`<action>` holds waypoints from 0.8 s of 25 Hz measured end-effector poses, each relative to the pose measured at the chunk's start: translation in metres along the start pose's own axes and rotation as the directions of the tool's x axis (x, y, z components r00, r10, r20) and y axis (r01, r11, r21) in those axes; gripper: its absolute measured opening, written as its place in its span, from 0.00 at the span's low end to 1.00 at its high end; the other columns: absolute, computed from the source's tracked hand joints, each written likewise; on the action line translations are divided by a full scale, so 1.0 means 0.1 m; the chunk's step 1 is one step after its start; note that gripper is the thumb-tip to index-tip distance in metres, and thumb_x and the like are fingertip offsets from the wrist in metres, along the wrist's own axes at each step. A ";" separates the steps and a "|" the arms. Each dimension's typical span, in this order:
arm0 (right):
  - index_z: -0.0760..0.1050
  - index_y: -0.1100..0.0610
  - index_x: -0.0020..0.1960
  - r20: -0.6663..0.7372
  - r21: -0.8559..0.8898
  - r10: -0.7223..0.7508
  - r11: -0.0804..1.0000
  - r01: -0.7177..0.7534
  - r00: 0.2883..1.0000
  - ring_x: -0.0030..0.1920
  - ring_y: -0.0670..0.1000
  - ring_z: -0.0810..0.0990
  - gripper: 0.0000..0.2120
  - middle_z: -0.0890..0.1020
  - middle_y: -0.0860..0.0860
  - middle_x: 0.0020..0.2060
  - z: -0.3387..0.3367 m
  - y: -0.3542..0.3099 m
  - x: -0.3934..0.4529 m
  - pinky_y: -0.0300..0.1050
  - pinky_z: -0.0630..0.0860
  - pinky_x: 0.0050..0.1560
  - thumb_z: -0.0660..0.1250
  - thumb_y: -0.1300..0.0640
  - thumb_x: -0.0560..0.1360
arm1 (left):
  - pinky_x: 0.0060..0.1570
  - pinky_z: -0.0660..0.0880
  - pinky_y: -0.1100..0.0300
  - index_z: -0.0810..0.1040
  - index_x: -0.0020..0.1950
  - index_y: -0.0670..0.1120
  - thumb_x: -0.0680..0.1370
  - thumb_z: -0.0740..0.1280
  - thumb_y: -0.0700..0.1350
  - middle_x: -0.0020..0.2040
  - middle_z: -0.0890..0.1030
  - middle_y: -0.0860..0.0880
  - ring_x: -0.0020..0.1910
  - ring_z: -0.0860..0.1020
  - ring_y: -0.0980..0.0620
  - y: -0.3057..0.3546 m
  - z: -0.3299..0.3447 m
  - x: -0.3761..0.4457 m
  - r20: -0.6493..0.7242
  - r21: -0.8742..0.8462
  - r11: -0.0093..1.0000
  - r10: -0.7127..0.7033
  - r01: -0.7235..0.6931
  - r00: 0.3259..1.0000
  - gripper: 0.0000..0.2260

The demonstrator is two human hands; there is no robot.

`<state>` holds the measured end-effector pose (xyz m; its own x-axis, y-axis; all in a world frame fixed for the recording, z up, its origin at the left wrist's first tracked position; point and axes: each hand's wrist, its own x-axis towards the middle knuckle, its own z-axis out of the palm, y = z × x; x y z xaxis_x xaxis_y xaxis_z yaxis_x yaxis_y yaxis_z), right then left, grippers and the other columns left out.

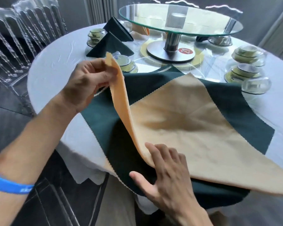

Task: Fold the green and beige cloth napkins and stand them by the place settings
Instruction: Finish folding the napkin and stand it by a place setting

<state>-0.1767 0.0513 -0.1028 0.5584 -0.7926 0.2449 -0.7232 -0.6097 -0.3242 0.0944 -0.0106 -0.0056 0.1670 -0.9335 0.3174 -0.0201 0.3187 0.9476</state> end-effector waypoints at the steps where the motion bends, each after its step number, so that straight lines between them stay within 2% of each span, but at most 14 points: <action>1: 0.72 0.52 0.62 -0.015 -0.037 0.026 0.999 -0.026 1.000 0.46 0.53 0.75 0.25 0.77 0.48 0.50 0.04 -0.09 0.06 0.50 0.73 0.44 0.61 0.37 0.73 | 0.51 0.77 0.59 0.84 0.46 0.46 0.76 0.68 0.38 0.41 0.83 0.50 0.44 0.80 0.52 0.03 0.15 0.12 0.036 0.026 1.000 0.010 -0.011 0.999 0.06; 3: 0.70 0.52 0.57 -0.073 -0.021 0.117 0.993 -0.119 0.990 0.40 0.55 0.74 0.15 0.77 0.48 0.40 0.10 -0.18 0.14 0.50 0.72 0.39 0.63 0.49 0.72 | 0.49 0.76 0.61 0.83 0.48 0.45 0.75 0.70 0.39 0.42 0.83 0.51 0.44 0.79 0.53 0.07 0.40 0.30 0.102 0.096 0.995 0.027 -0.037 0.994 0.03; 4: 0.69 0.51 0.58 -0.085 0.068 0.164 0.985 -0.159 0.983 0.39 0.54 0.74 0.15 0.76 0.48 0.38 0.09 -0.19 0.14 0.50 0.72 0.40 0.62 0.53 0.72 | 0.48 0.76 0.62 0.84 0.48 0.45 0.75 0.71 0.39 0.42 0.84 0.53 0.43 0.79 0.55 0.07 0.50 0.38 0.112 0.133 0.990 0.026 -0.040 0.993 0.03; 6: 0.62 0.46 0.69 -0.016 0.338 0.279 0.905 -0.257 0.960 0.40 0.53 0.74 0.23 0.77 0.47 0.39 -0.01 -0.21 0.05 0.50 0.72 0.46 0.58 0.53 0.74 | 0.48 0.77 0.63 0.85 0.48 0.46 0.75 0.73 0.39 0.42 0.85 0.53 0.43 0.81 0.56 0.05 0.68 0.48 0.123 0.199 0.980 -0.001 -0.024 0.992 0.04; 8: 0.51 0.38 0.73 0.048 0.499 0.364 0.798 -0.338 0.930 0.41 0.50 0.77 0.28 0.79 0.44 0.39 -0.11 -0.23 -0.07 0.48 0.73 0.48 0.59 0.50 0.77 | 0.48 0.79 0.62 0.86 0.47 0.48 0.75 0.74 0.40 0.44 0.86 0.52 0.43 0.82 0.56 -0.01 0.86 0.55 0.151 0.277 0.961 -0.049 0.005 0.987 0.05; 11: 0.48 0.35 0.71 0.000 0.477 0.414 0.800 -0.364 0.910 0.38 0.46 0.79 0.31 0.79 0.42 0.37 -0.15 -0.13 -0.15 0.46 0.75 0.47 0.63 0.49 0.77 | 0.47 0.77 0.61 0.85 0.45 0.49 0.74 0.74 0.39 0.42 0.86 0.51 0.40 0.81 0.59 -0.20 1.10 0.67 0.133 0.442 0.896 -0.113 0.043 0.985 0.05; 13: 0.51 0.35 0.68 -0.015 0.416 0.407 0.833 -0.365 0.913 0.38 0.46 0.79 0.28 0.79 0.41 0.38 -0.14 -0.04 -0.17 0.46 0.74 0.46 0.63 0.48 0.77 | 0.45 0.77 0.66 0.84 0.44 0.50 0.75 0.73 0.38 0.40 0.84 0.54 0.39 0.80 0.61 -0.32 1.21 0.72 0.109 0.501 0.861 -0.159 0.084 0.981 0.06; 16: 0.58 0.38 0.64 -0.045 0.312 0.391 0.880 -0.359 0.919 0.40 0.47 0.78 0.20 0.79 0.42 0.40 -0.12 0.02 -0.17 0.45 0.72 0.43 0.62 0.47 0.77 | 0.49 0.78 0.62 0.85 0.50 0.46 0.75 0.72 0.38 0.43 0.85 0.51 0.42 0.82 0.57 -0.44 1.30 0.77 0.114 0.503 0.859 -0.178 0.098 0.977 0.05; 18: 0.67 0.43 0.60 -0.166 0.195 0.360 0.924 -0.328 0.918 0.40 0.47 0.78 0.16 0.77 0.41 0.42 -0.08 0.06 -0.16 0.42 0.71 0.37 0.64 0.49 0.74 | 0.51 0.78 0.61 0.85 0.51 0.46 0.75 0.72 0.40 0.45 0.86 0.50 0.45 0.83 0.56 -0.46 1.32 0.80 0.112 0.507 0.858 -0.164 0.086 0.980 0.06; 20: 0.72 0.47 0.56 -0.277 0.127 0.306 0.951 -0.281 0.911 0.42 0.48 0.77 0.14 0.76 0.43 0.46 -0.05 0.10 -0.15 0.42 0.73 0.35 0.67 0.52 0.71 | 0.50 0.77 0.63 0.84 0.51 0.47 0.76 0.72 0.42 0.46 0.86 0.50 0.47 0.83 0.55 -0.46 1.35 0.83 0.108 0.537 0.841 -0.152 0.071 0.982 0.06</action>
<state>-0.1939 0.0567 -0.1053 0.1749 -0.9095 0.3772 -0.7931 -0.3572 -0.4934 -0.0239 -0.1246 -0.0185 0.0604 -0.9833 0.1717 -0.5342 0.1135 0.8377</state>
